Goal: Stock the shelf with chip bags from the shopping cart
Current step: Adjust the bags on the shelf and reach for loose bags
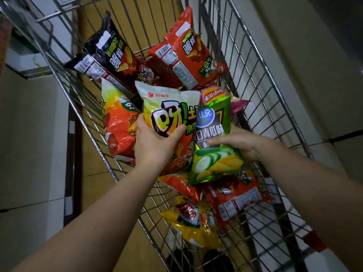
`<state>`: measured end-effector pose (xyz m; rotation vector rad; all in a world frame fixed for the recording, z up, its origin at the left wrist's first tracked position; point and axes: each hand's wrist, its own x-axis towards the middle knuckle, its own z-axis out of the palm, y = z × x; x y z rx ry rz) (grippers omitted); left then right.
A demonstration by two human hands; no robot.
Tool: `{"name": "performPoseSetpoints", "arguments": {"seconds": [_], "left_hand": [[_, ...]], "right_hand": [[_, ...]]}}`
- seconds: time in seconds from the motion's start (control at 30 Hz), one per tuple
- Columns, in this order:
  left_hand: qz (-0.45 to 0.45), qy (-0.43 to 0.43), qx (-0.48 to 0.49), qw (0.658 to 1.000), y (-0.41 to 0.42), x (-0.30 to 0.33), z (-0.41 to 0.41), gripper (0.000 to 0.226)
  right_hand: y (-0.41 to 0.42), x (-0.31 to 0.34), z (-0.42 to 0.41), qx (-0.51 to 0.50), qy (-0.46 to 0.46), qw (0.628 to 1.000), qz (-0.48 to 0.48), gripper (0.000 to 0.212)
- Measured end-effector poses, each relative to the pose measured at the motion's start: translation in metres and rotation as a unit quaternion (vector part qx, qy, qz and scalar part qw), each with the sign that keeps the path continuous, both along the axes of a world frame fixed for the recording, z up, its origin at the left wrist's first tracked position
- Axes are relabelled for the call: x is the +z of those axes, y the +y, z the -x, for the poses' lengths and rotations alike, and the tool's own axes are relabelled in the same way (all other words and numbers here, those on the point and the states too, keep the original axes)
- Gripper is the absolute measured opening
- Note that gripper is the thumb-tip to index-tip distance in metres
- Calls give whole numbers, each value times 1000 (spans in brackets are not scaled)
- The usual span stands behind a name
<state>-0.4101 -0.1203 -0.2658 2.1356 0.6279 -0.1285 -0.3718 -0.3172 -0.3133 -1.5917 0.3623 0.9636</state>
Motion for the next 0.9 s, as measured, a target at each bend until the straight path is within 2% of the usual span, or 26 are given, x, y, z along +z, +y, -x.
{"name": "performPoseSetpoints", "arguments": {"seconds": [0.1,0.2,0.27,0.4,0.57,0.7,0.9], "left_hand": [[10,9,-27,1000,0,0,7,87],[16,-7,-22,1000,-1,5,13,87],[21,-27,-13,999,-2,12,14,89],[34,-76,-12,996,-5,35,17,91],[39,-121,-5,992,-5,76,27,92],[45,-167,4,985,-3,122,36,94],[43,-252,25,966,5,203,39,96]], "right_hand": [[-3,-11,25,-25,36,999,2,77],[0,-1,35,-75,-63,995,30,43],[3,12,34,-101,-129,986,40,37],[3,37,30,-115,-217,967,73,45],[2,76,33,-112,-271,951,100,64],[0,125,35,-108,-315,937,103,61],[2,215,31,-106,-396,906,105,67]]}}
